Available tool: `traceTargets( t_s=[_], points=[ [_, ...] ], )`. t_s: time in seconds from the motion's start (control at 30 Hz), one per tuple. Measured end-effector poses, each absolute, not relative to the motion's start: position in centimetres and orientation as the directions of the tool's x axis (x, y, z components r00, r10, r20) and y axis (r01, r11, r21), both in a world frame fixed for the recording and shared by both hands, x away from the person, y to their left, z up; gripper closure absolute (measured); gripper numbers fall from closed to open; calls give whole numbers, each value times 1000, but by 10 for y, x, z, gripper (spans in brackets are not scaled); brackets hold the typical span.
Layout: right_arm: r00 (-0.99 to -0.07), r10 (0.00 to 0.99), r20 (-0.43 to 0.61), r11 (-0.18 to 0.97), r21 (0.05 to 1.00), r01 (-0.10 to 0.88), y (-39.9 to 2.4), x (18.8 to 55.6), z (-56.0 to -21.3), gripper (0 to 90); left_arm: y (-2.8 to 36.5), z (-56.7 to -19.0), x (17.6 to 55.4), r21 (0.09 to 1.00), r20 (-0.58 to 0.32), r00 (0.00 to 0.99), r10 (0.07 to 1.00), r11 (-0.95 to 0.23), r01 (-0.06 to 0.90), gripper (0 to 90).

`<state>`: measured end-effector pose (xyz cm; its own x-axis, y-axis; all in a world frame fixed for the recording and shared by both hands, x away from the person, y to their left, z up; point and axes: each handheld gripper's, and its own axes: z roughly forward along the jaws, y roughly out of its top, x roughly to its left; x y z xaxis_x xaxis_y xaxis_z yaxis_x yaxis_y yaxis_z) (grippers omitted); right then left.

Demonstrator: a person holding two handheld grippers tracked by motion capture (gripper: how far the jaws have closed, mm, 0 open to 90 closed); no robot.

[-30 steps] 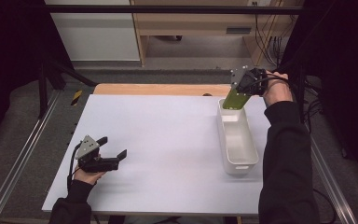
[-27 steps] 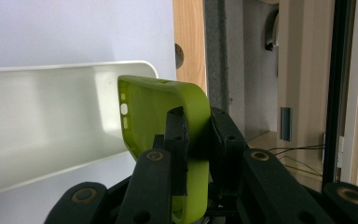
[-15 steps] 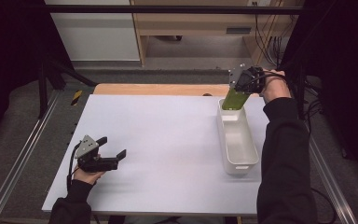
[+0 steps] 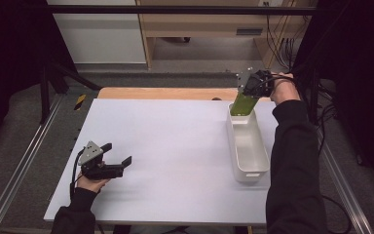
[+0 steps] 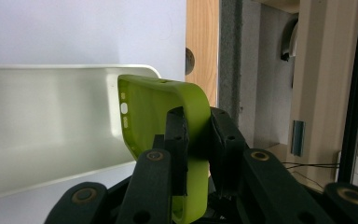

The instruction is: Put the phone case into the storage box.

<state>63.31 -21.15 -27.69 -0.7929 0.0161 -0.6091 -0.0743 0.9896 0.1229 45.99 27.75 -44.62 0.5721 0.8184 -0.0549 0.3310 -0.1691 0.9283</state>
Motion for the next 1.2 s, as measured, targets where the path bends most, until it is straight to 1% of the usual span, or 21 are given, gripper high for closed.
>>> traceTargets(
  t_s=[0.73,1.2],
  points=[
    [-809,-9,-588,992,96,-80,-208,650,-299,788,279,-448,461,925,-55,568,821,-171,338,33],
    [-822,-4,-569,994,89,-66,-206,658,-314,788,279,-448,462,924,-57,569,820,-173,342,33]
  ],
)
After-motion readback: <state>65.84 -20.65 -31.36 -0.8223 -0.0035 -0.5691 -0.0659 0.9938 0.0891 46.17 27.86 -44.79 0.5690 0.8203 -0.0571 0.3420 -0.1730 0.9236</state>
